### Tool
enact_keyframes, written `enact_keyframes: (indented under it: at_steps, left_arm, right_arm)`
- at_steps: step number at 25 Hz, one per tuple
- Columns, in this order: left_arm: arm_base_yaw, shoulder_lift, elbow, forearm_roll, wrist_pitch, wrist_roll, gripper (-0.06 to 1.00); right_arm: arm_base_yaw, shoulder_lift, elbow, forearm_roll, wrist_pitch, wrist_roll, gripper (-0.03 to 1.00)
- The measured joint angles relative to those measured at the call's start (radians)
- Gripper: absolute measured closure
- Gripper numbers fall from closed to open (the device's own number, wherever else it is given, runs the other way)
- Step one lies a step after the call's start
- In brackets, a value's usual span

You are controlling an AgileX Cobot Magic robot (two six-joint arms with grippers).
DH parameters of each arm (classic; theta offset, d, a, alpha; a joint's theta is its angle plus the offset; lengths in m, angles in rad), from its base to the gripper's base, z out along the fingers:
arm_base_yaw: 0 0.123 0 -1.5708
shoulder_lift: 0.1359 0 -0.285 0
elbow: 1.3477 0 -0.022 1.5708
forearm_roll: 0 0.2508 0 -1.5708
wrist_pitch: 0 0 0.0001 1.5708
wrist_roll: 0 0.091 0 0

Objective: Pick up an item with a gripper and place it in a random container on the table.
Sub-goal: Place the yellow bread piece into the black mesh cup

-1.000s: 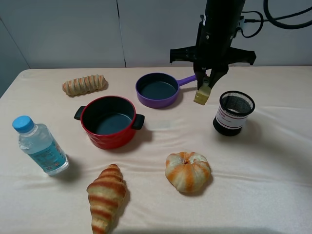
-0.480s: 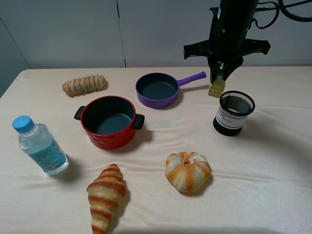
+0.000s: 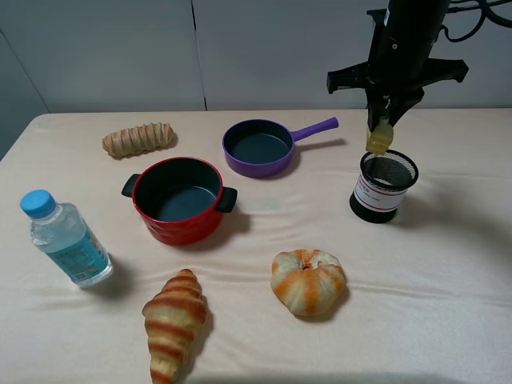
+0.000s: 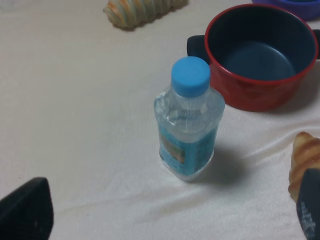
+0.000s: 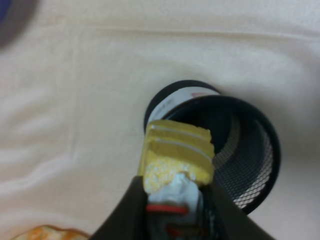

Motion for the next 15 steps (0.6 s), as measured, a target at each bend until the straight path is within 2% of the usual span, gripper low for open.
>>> enact_keyframes:
  at_steps: [15]
  left_arm:
    - [0.000, 0.000, 0.000, 0.000, 0.000, 0.000, -0.04]
  right_arm:
    - [-0.043, 0.000, 0.007, -0.037, -0.001, -0.087, 0.82]
